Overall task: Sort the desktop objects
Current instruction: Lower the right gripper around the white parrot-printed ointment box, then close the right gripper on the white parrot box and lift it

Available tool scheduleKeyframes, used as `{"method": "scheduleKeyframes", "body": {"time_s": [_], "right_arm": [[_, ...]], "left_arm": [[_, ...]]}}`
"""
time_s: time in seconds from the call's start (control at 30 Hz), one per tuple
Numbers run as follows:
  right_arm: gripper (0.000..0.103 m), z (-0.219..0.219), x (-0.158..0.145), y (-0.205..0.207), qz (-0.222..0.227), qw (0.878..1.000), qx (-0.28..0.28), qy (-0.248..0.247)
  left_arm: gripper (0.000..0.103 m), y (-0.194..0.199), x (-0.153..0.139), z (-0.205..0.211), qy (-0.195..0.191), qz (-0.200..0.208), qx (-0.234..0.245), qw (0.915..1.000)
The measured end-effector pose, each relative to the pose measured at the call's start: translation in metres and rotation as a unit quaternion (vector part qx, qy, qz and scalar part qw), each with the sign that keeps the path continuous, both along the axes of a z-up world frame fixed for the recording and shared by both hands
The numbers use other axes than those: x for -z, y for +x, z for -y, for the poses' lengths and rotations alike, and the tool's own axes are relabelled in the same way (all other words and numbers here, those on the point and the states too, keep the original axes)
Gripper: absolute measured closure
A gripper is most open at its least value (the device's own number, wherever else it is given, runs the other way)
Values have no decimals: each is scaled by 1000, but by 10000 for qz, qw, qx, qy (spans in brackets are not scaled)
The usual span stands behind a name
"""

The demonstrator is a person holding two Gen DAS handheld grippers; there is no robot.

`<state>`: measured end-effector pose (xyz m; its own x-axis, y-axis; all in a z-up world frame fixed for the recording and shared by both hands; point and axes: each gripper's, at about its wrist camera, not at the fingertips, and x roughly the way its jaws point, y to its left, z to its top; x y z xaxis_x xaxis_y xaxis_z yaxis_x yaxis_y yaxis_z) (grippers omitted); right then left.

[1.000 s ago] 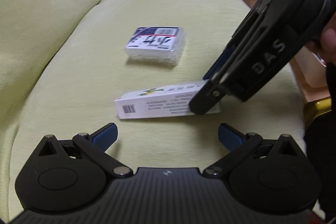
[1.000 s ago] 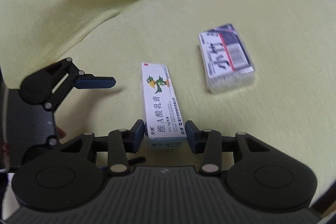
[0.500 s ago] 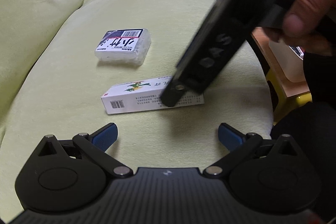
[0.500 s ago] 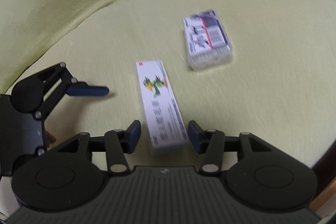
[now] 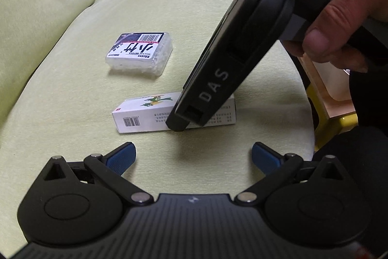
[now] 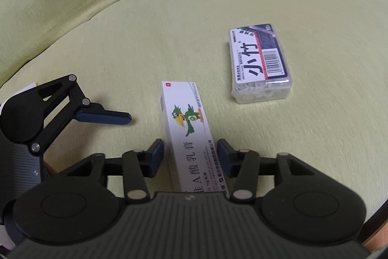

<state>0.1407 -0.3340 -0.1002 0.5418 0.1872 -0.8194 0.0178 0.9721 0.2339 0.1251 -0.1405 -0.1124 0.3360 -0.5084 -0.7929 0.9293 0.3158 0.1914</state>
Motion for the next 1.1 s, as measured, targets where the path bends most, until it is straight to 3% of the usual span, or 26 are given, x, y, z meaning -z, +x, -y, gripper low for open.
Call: {"method": "scheduleKeyframes", "body": {"time_s": [0.7,1.1], "right_arm": [[68,7,4,-11,25,9991,104,404],[68,26,-41,-61,411,9954,388,768]], "left_arm": [[0,-10,0,2,50,105,-37,9999],[0,-27,-13,14,-219,209,186,9994]]}}
